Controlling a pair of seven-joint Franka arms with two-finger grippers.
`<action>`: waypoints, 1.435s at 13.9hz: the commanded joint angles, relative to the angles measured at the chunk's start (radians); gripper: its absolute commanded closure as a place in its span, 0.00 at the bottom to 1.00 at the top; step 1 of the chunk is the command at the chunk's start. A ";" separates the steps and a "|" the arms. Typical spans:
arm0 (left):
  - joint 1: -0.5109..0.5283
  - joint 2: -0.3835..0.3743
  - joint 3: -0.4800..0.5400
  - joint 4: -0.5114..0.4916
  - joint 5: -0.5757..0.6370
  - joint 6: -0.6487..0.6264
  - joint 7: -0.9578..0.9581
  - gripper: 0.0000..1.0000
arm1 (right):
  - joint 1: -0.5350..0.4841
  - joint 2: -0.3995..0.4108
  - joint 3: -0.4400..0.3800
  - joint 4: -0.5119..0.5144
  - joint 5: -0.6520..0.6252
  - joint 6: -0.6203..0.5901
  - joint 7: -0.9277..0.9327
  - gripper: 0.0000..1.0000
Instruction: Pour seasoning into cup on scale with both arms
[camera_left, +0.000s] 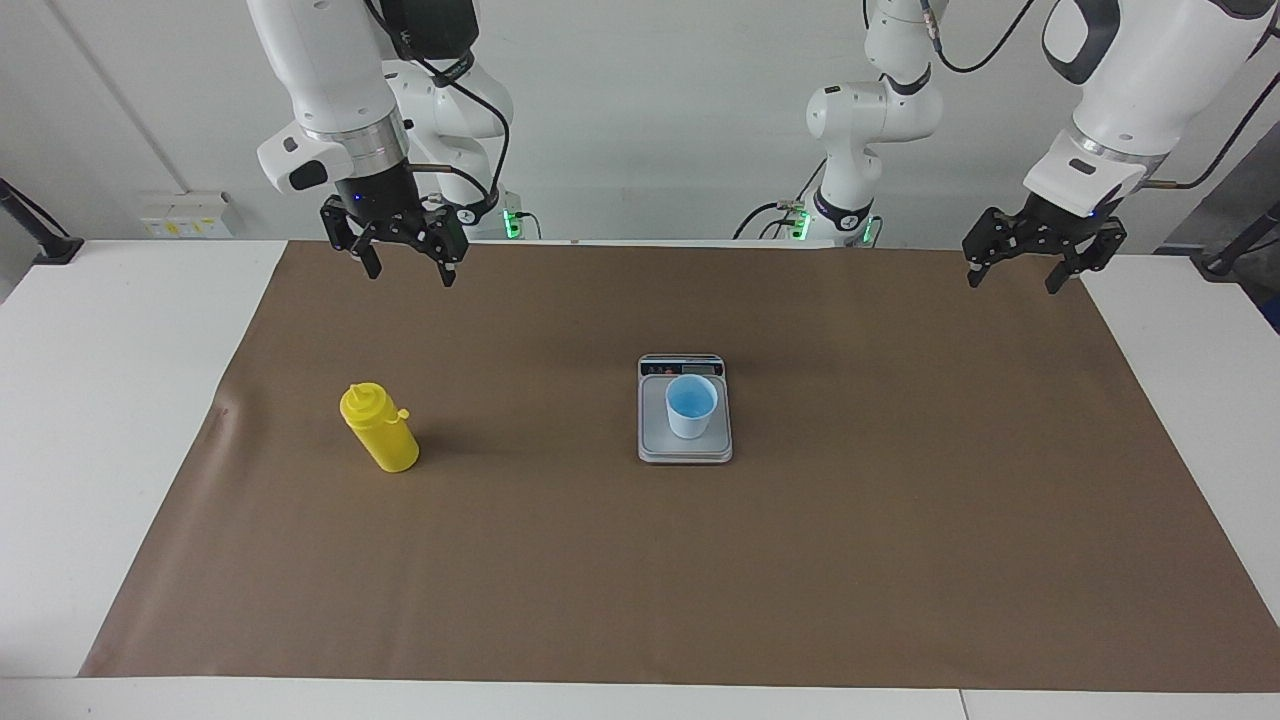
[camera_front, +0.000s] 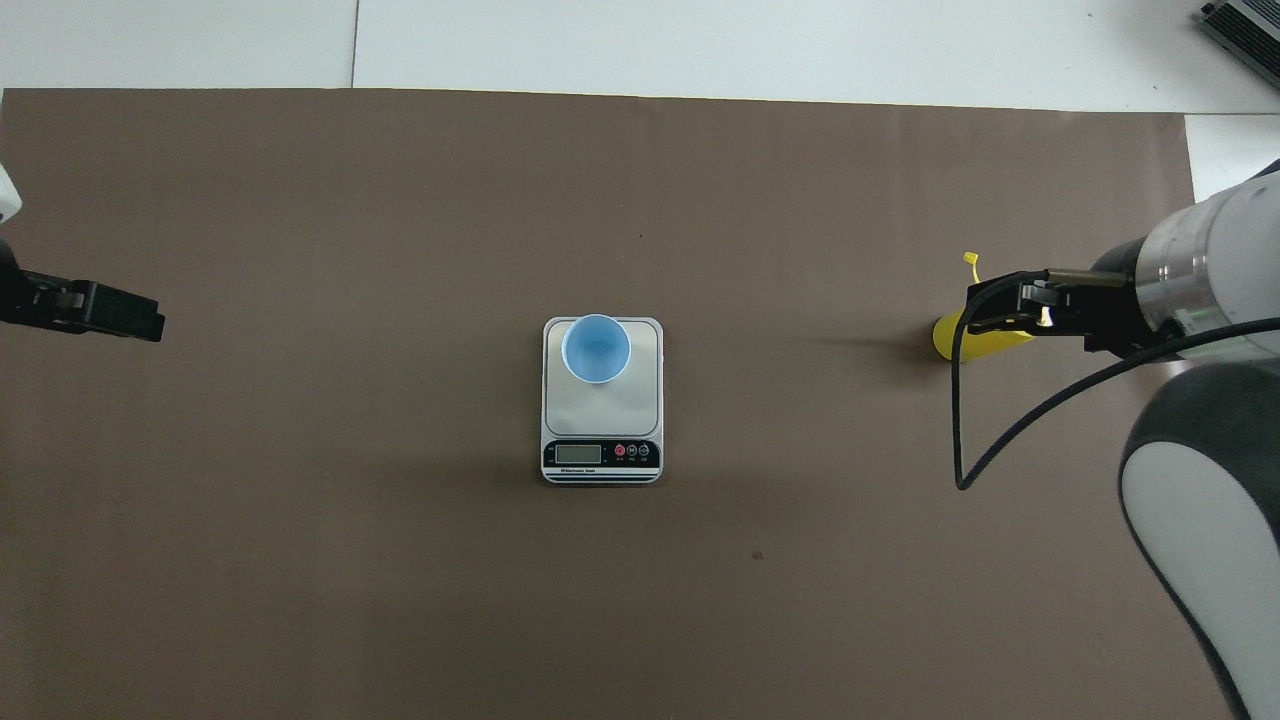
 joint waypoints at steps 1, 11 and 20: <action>0.009 -0.025 -0.004 -0.026 0.019 -0.003 0.014 0.00 | 0.132 0.020 -0.134 0.046 -0.029 -0.043 -0.023 0.00; 0.009 -0.026 -0.006 -0.026 0.019 -0.003 0.014 0.00 | 0.229 0.007 -0.259 0.029 -0.025 -0.093 -0.022 0.00; 0.009 -0.026 -0.006 -0.026 0.019 -0.003 0.014 0.00 | 0.226 -0.001 -0.270 0.028 -0.025 -0.138 -0.111 0.00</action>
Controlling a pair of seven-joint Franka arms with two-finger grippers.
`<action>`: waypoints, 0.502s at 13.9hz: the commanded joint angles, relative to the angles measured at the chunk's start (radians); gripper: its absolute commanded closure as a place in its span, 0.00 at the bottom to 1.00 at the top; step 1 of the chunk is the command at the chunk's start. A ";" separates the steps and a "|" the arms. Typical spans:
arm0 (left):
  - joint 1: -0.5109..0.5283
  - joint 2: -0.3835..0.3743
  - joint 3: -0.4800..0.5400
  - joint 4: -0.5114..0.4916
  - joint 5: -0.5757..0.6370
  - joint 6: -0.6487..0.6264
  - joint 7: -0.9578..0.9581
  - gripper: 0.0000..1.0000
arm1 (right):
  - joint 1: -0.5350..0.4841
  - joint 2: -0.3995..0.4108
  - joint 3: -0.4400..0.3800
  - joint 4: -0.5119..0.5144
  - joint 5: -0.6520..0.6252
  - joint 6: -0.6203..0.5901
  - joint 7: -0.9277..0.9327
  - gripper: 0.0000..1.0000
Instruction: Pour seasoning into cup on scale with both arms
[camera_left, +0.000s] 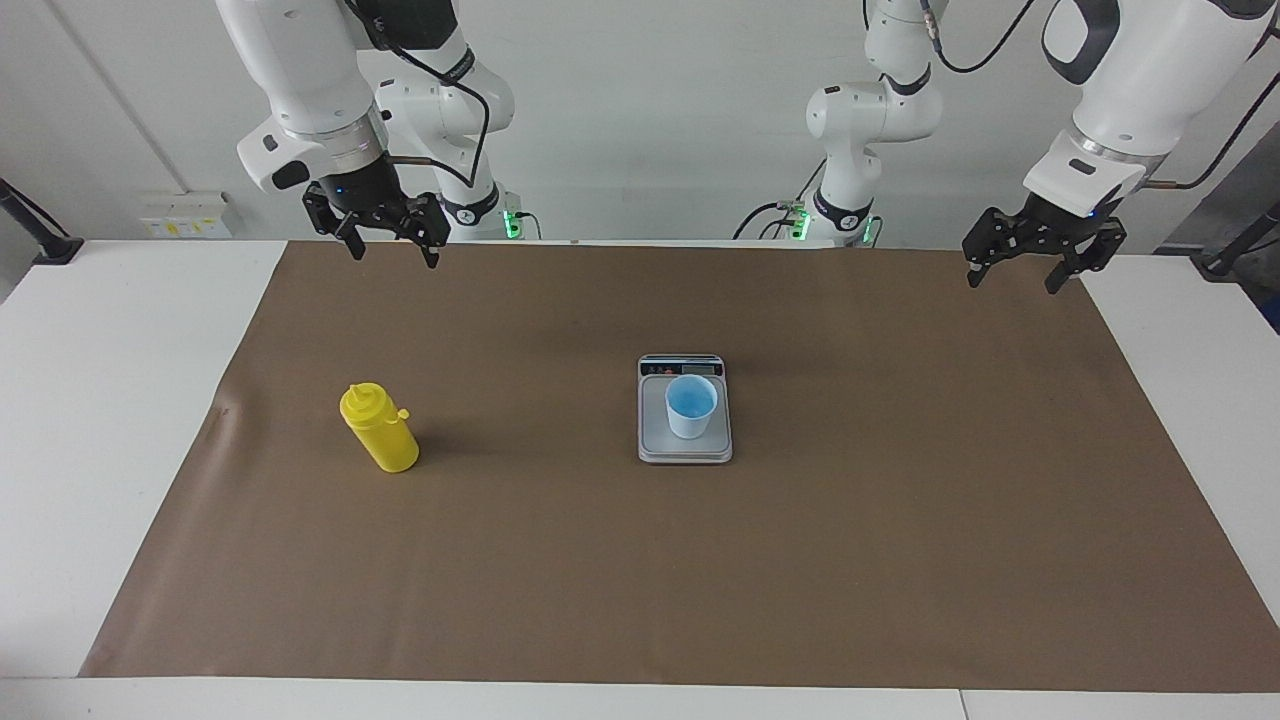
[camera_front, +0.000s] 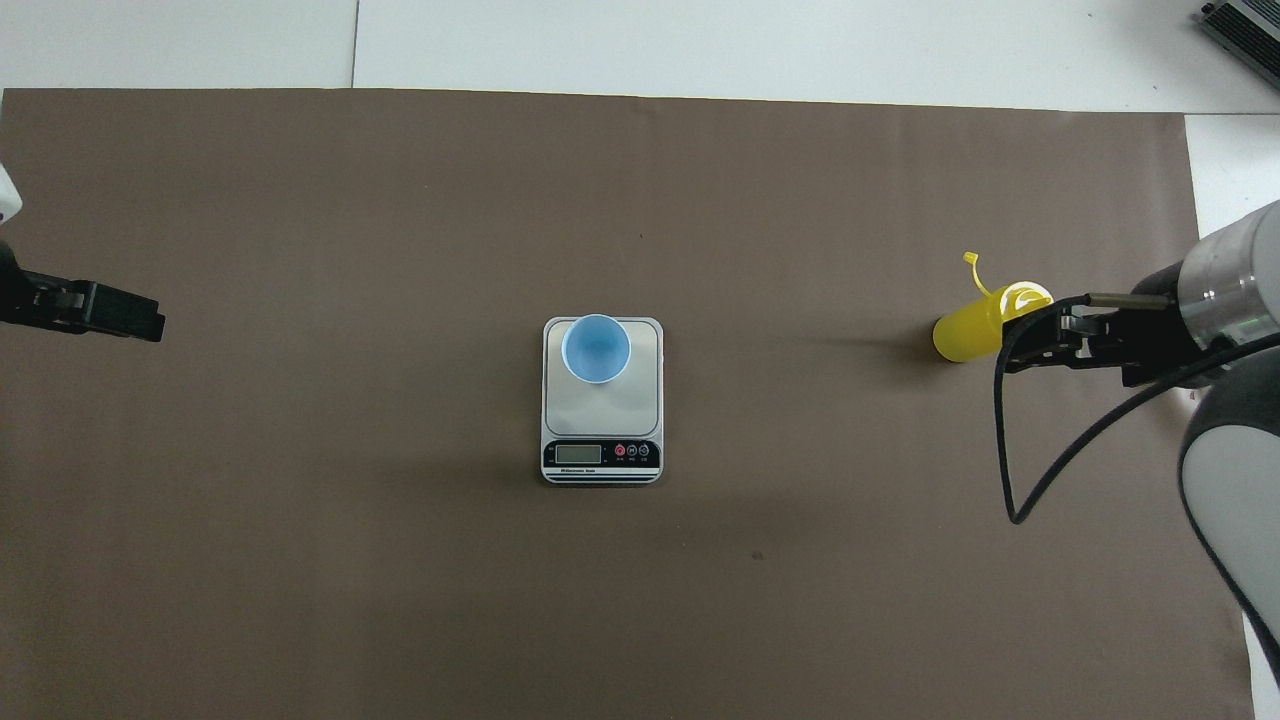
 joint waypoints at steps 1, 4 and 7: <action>0.009 -0.026 -0.006 -0.026 0.019 -0.004 0.014 0.00 | 0.002 -0.003 -0.006 0.009 -0.021 -0.013 -0.037 0.00; 0.009 -0.026 -0.004 -0.026 0.019 -0.004 0.014 0.00 | 0.002 -0.003 -0.021 0.004 -0.022 -0.007 -0.040 0.00; 0.009 -0.025 -0.004 -0.026 0.019 -0.004 0.014 0.00 | 0.002 -0.004 -0.021 0.004 -0.022 -0.007 -0.039 0.00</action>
